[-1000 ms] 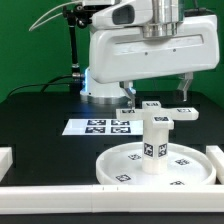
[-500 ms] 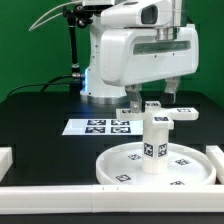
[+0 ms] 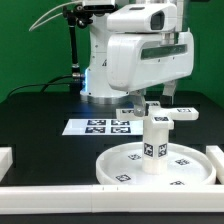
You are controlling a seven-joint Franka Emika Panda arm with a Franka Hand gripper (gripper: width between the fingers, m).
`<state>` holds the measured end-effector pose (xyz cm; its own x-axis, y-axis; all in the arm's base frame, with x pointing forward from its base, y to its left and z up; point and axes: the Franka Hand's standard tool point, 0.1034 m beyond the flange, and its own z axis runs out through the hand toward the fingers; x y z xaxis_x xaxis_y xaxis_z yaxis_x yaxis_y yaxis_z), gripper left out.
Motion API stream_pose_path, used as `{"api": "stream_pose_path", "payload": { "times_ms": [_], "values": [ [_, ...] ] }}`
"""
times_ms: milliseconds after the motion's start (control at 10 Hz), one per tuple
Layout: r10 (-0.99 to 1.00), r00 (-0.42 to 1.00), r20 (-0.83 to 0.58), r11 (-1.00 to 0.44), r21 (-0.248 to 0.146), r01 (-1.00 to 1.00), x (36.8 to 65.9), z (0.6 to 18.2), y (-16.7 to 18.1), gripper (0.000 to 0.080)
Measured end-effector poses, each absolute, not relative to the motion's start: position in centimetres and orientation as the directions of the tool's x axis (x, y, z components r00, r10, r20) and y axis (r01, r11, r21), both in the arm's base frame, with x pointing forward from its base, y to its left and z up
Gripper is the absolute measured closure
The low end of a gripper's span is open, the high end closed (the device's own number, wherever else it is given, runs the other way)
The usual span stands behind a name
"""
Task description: Assemble round table
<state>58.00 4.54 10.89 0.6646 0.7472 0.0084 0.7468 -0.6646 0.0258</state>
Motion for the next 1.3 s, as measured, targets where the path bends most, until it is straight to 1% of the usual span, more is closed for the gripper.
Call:
{"api": "stream_pose_path", "payload": {
  "times_ms": [1000, 1100, 1200, 1300],
  "values": [
    [0.733, 0.68, 0.003, -0.68, 0.022, 0.733, 57.87, 10.48, 4.33, 0.0151],
    [0.732, 0.681, 0.002, -0.681, 0.021, 0.732, 57.85, 10.47, 4.33, 0.0275],
    [0.732, 0.682, 0.0, -0.681, 0.019, 0.732, 57.78, 10.49, 4.32, 0.0366],
    [0.731, 0.682, 0.0, -0.682, 0.019, 0.731, 57.77, 10.48, 4.32, 0.0366]
  ]
}}
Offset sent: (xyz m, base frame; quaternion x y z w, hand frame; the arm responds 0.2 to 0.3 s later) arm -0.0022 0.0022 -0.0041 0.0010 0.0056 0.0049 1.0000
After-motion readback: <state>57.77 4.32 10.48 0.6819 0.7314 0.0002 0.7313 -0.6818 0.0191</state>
